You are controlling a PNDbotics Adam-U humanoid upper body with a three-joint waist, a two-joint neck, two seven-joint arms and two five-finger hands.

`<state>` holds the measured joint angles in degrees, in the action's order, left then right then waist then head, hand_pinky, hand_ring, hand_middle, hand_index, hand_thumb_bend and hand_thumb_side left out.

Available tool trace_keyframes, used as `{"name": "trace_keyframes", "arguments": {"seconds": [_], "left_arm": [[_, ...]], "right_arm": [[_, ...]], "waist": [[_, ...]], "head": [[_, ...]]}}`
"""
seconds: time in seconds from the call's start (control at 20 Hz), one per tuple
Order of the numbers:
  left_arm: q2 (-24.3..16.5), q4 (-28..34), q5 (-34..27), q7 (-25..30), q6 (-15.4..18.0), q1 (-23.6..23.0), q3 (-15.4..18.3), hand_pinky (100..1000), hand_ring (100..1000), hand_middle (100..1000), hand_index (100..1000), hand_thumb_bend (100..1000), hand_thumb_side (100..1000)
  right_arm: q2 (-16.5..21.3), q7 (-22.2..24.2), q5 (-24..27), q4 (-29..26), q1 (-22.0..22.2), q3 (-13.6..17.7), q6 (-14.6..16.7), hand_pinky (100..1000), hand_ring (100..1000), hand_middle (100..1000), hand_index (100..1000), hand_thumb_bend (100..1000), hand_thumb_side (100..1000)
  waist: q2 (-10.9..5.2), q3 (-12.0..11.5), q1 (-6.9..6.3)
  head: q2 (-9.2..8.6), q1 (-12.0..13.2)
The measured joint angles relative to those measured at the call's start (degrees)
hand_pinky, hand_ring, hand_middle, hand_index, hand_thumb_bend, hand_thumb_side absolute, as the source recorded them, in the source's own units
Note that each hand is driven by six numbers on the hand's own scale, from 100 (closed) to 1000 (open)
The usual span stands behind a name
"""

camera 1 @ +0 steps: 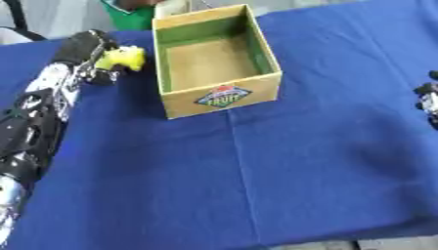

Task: Pick up objects on the table and place them in the box.

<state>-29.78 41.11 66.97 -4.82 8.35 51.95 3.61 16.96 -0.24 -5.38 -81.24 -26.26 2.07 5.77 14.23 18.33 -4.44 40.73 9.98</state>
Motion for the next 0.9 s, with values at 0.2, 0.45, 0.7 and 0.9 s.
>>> {"name": "trace_keyframes", "arguments": {"seconds": [0.2,0.45,0.7,0.9], "left_arm": [[0.02,-0.03,0.44,-0.62,-1.18,-0.02,0.03,474,317,339,469,100,100],[0.02,0.63,-0.39,-3.98,-3.69,-0.28,0.06,457,303,318,446,105,100],[-0.57,3.77,-2.59,-4.86,-3.81,-0.27,-0.15,463,313,321,454,139,100],[-1.67,7.69,-5.00,-3.76,-2.72,0.14,-0.96,462,306,314,449,162,100]], "right_arm": [[0.00,0.00,0.00,0.00,0.00,0.00,0.00,746,896,646,888,100,546],[0.00,0.00,0.00,0.00,0.00,0.02,0.00,746,895,646,888,100,545],[0.00,-0.02,0.00,0.00,0.03,0.04,0.01,746,895,647,888,100,545],[0.00,-0.03,-0.01,0.00,0.07,0.07,0.01,746,895,647,888,100,545]], "waist": [[0.00,0.02,-0.02],[-0.01,-0.18,-0.02],[-0.18,-0.74,-0.02],[-0.58,-1.08,-0.01]], "head": [[-0.01,0.00],[-0.01,-0.03],[-0.01,-0.08],[-0.02,-0.09]]}}
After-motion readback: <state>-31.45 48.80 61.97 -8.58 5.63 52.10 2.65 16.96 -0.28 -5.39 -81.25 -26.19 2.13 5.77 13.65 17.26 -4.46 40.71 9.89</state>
